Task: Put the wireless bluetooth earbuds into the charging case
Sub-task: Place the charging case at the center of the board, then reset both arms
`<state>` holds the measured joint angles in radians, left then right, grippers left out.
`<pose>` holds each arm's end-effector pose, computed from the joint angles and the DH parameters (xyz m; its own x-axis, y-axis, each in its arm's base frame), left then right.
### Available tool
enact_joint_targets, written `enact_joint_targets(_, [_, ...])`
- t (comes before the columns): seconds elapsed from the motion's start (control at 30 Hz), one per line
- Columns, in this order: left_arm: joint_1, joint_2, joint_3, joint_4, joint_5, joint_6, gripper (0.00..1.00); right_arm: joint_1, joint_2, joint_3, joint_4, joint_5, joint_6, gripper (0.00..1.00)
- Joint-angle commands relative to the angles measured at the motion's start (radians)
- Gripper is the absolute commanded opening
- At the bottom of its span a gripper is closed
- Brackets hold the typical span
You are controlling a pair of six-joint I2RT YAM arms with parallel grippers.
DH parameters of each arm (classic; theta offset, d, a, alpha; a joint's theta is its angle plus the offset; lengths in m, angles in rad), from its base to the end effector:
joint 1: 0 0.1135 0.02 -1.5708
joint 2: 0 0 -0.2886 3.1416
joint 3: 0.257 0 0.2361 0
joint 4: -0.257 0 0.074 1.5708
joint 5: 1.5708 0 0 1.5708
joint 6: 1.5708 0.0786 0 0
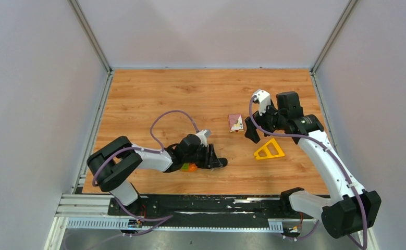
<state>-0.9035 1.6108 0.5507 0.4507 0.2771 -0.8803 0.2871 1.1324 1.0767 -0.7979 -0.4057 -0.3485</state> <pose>0.1800 -0.2632 0.1464 -0.9151 -0.0367 -0.4016 0.2966 0.6135 -0.7319 0.2069 0.0934 0.3118 -0.5056 -0.4764 -0.7193 -0.7252 0.6863 0.0551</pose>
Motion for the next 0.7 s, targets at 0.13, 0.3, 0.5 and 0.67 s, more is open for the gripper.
enact_joint_targets(0.13, [-0.004, -0.141, 0.108, -0.332, -0.198, 0.063, 1.00, -0.014, -0.012, 0.004, 0.059, 0.062, 0.000, 0.99])
enact_joint_targets(0.3, [-0.004, -0.357, 0.232, -0.654, -0.392, 0.300, 1.00, -0.014, -0.040, -0.010, 0.118, 0.162, 0.041, 0.99])
enact_joint_targets(0.5, [0.012, -0.638, 0.334, -0.827, -0.863, 0.601, 1.00, -0.016, -0.049, -0.003, 0.179, 0.223, 0.095, 0.99])
enact_joint_targets(0.67, [0.135, -0.826, 0.252, -0.760, -0.990, 0.714, 1.00, -0.044, -0.041, 0.000, 0.197, 0.183, 0.100, 0.99])
